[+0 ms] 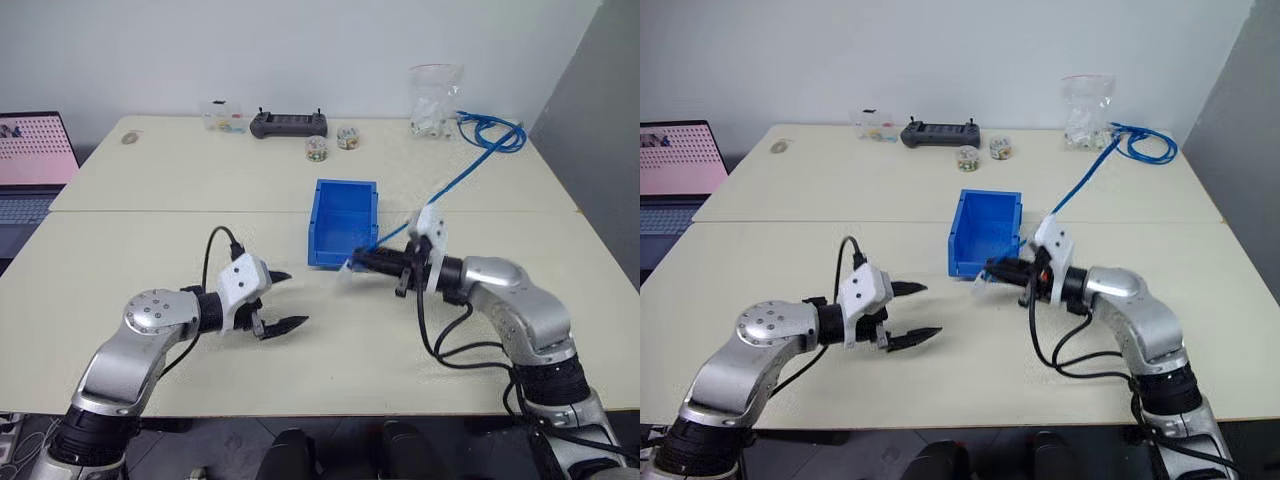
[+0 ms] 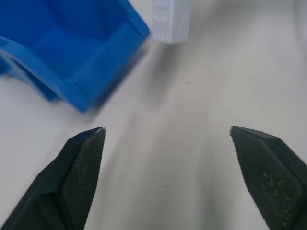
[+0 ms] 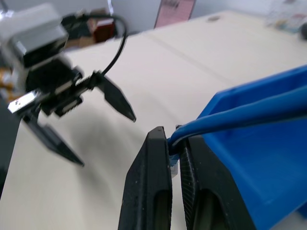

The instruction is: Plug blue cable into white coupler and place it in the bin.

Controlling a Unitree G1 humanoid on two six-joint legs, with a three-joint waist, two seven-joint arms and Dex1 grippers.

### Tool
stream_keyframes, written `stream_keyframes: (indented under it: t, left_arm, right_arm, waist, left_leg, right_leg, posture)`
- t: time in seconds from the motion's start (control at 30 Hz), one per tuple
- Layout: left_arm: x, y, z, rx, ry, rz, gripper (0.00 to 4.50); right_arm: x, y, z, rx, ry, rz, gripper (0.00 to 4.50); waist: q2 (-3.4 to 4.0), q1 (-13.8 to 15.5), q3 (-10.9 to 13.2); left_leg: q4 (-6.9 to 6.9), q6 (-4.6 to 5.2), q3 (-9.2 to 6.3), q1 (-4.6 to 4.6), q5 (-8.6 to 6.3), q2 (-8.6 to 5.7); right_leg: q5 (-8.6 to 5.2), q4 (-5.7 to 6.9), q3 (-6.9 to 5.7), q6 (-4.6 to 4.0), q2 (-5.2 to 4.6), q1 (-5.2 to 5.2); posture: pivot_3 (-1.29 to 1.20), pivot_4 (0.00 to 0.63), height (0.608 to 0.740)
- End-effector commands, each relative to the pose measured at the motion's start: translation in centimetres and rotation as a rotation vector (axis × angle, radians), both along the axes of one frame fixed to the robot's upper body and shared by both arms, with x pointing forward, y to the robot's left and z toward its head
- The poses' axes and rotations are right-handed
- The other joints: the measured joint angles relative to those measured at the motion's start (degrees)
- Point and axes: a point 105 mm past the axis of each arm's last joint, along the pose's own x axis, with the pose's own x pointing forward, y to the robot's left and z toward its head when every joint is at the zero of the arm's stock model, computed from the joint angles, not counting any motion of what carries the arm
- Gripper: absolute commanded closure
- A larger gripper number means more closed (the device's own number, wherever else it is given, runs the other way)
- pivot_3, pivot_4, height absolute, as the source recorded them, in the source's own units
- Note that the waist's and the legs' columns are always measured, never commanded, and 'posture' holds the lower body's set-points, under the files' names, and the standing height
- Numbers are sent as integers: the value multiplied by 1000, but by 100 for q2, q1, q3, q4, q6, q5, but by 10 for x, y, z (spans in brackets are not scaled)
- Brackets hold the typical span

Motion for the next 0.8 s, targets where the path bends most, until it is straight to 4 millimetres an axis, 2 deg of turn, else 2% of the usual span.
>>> stream_keyframes:
  t: [0.03, 0.1, 0.17, 0.23, 0.27, 0.3, 0.4, 0.57, 0.7, 0.8]
  left_arm:
    - [12, -9, 29, -46, -98, 68, 10]
    - [15, -13, 32, -52, -112, 81, 10]
    - [18, -15, 34, -53, -123, 87, 10]
    - [21, -16, 34, -49, -133, 94, 0]
    - [23, -16, 34, -48, -134, 97, 0]
    - [24, -18, 35, -49, -137, 97, 0]
    - [25, -20, 38, -47, -142, 99, 0]
    - [32, -8, 48, -58, -157, 170, 0]
    - [41, 18, 53, -73, -147, 280, 0]
    - [45, 39, 51, -61, -135, 358, 0]
  right_arm:
    - [28, -3, 36, 91, -39, -61, 4500]
    - [43, 1, 39, 79, -26, -69, 4500]
    - [67, 6, 43, 63, 14, -106, 4500]
    - [92, 6, 40, 8, 72, -171, 3804]
    - [101, 5, 38, -16, 102, -191, 3595]
    - [110, -2, 35, -63, 122, -214, 3249]
    - [121, -19, 35, -142, 130, -245, 2384]
    - [119, -63, 46, -201, 90, -270, 1086]
    - [98, -90, 36, -315, 16, -236, 100]
    - [71, -98, 26, -326, 4, -165, 46]
  waist:
    - [-2, -10, 18]
    - [-3, -27, 20]
    - [-3, -30, 20]
    - [1, -50, 35]
    - [-2, -40, 41]
    - [-3, -35, 44]
    - [-7, 4, 49]
    - [-10, 38, 57]
    - [-11, 50, 61]
    - [-11, 48, 61]
  left_leg:
    - [0, 0, 1, 2, 0, 0]
    - [-1, -1, 3, 2, 1, 0]
    - [-5, 0, 5, 2, 1, 1]
    - [-5, -1, 14, 1, 1, 1]
    - [-6, -1, 22, -9, 2, -1]
    - [-2, -2, 24, -16, 2, 0]
    - [-3, -2, 22, -43, 2, 0]
    - [9, -3, 20, -103, 3, -8]
    - [7, -3, 23, -108, 3, -7]
    - [6, -2, 17, -103, 2, -1]
  right_leg:
    - [0, 2, 0, 0, 1, 1]
    - [5, 4, 1, -7, 3, -1]
    - [15, 4, 4, -24, 4, -4]
    - [15, 8, 10, -26, 4, -10]
    - [19, 10, 16, -31, 3, -22]
    - [19, 13, 16, -32, 2, -33]
    - [20, 10, 13, -33, 1, -54]
    - [20, -7, 5, -32, -12, -86]
    - [20, -11, 4, -31, -15, -91]
    - [20, -3, -1, -31, -10, -90]
  posture:
    - [0, 150, 740]
    - [0, 150, 740]
    - [0, 150, 740]
    - [0, 150, 740]
    - [0, 150, 740]
    - [0, 150, 740]
    - [0, 150, 740]
    - [0, 150, 740]
    - [0, 150, 740]
    - [0, 150, 740]
